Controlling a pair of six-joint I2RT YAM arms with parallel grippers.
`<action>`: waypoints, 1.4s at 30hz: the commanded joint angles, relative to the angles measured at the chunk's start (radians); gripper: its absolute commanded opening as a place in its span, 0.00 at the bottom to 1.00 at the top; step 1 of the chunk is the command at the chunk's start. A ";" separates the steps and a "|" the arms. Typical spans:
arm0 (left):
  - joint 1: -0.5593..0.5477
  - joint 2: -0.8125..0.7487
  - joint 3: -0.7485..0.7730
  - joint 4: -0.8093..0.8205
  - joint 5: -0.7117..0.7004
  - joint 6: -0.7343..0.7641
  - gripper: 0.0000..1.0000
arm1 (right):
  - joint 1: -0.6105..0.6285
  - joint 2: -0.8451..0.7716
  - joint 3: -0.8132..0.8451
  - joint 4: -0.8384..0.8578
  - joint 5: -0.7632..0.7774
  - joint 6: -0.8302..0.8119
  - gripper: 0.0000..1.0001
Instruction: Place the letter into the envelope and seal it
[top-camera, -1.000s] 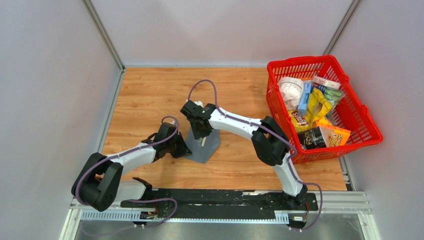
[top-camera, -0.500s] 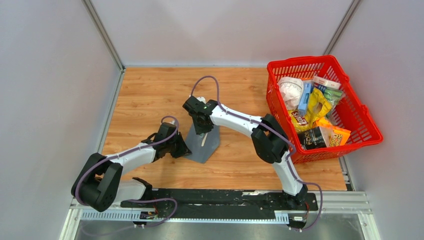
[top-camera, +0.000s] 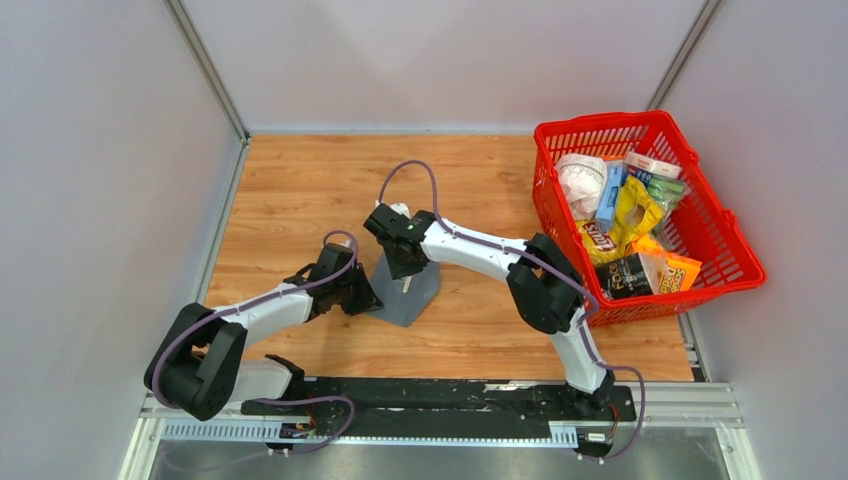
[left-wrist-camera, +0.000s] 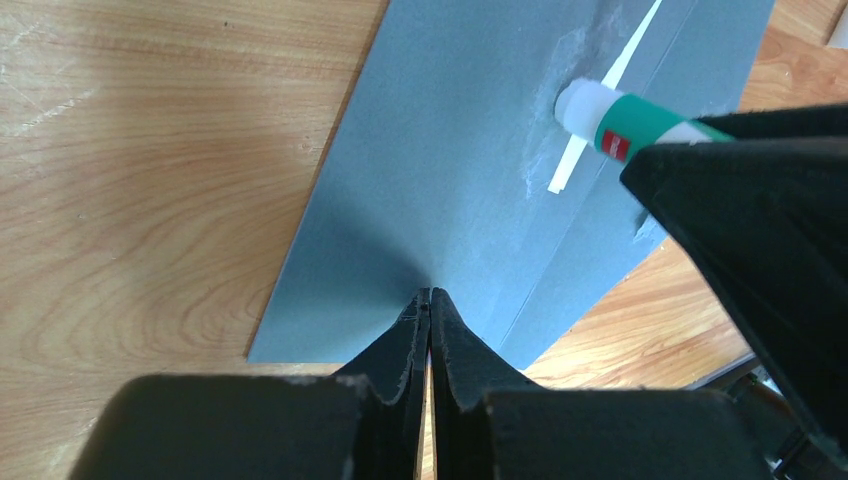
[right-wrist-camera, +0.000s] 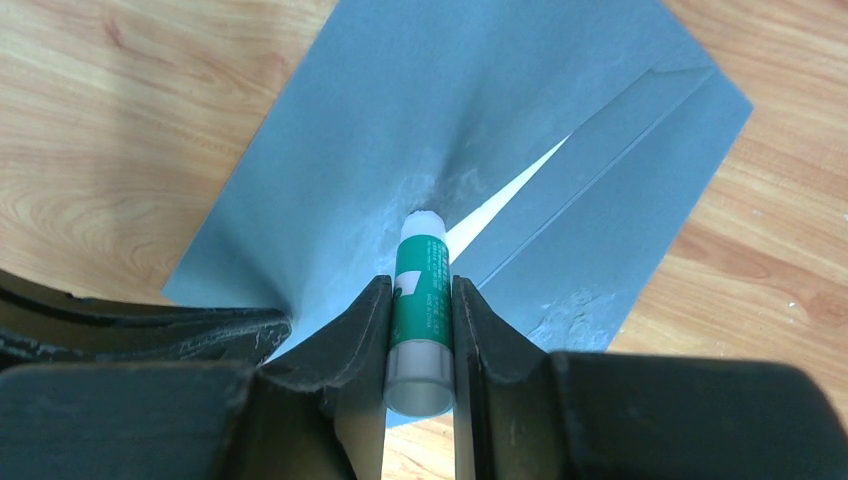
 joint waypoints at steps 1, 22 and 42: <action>0.004 0.036 -0.003 -0.078 -0.055 0.042 0.07 | 0.029 -0.043 -0.035 -0.010 -0.028 0.016 0.00; 0.007 0.037 0.002 -0.079 -0.053 0.042 0.07 | 0.053 -0.040 -0.040 -0.029 -0.080 0.027 0.00; 0.007 0.042 0.000 -0.089 -0.052 0.056 0.07 | -0.005 0.048 0.066 -0.065 0.069 0.016 0.00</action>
